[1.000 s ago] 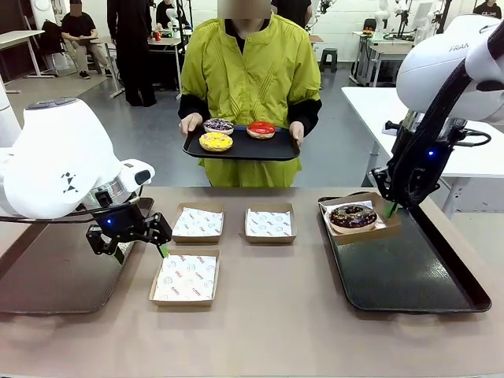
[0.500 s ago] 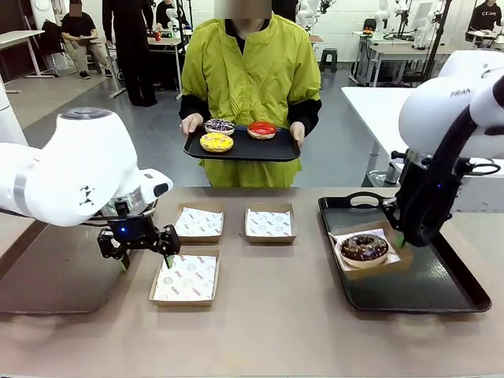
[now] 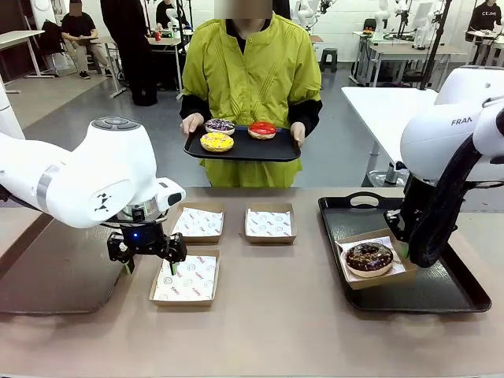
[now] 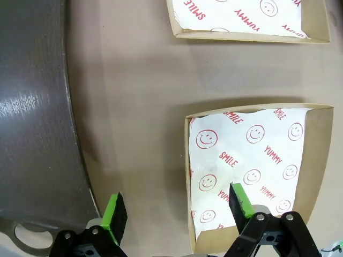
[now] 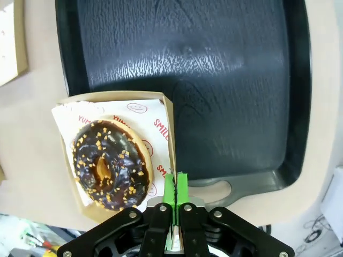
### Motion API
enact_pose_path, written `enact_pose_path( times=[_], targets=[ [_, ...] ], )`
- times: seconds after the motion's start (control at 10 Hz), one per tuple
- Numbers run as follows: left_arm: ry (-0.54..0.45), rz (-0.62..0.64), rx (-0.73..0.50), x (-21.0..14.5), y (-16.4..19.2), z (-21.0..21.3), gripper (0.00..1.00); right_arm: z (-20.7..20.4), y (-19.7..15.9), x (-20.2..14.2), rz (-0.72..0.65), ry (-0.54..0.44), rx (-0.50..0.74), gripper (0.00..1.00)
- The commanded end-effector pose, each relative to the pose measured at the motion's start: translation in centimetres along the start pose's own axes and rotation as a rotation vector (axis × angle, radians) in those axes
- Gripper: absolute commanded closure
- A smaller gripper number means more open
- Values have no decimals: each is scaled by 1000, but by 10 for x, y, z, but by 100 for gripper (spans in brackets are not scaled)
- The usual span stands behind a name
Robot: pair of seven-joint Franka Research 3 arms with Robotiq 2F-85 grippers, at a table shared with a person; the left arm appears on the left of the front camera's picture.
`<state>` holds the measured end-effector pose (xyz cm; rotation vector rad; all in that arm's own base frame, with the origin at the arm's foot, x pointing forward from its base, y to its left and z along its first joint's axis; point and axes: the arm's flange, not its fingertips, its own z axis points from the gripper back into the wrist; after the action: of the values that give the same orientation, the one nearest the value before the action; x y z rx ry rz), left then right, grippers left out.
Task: Individually package the donuts and arrange them on the tray.
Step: Place the picked Paper togo box on the Handle tray while simultaneously picking up another Paper togo box from the table with the other hand.
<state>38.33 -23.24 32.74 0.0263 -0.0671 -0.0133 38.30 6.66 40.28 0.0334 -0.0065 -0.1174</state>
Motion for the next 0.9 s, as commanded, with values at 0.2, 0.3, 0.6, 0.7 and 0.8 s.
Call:
enact_pose_path(
  times=[0.2,0.3,0.6,0.7,0.8],
  targets=[
    [11,29,26,4,-9,-6,0,-16,-6,6,-12,-37,-11,99],
    [12,30,26,5,-9,-7,0,-17,-7,7,-17,-47,-16,99],
    [21,25,18,5,-9,-8,0,-21,-14,15,-42,-65,-26,99],
    [23,22,18,5,-9,-8,0,-26,-15,20,-42,-59,-35,99],
    [23,21,19,5,-10,-10,0,-29,-16,24,-44,-52,-38,99]
  ],
)
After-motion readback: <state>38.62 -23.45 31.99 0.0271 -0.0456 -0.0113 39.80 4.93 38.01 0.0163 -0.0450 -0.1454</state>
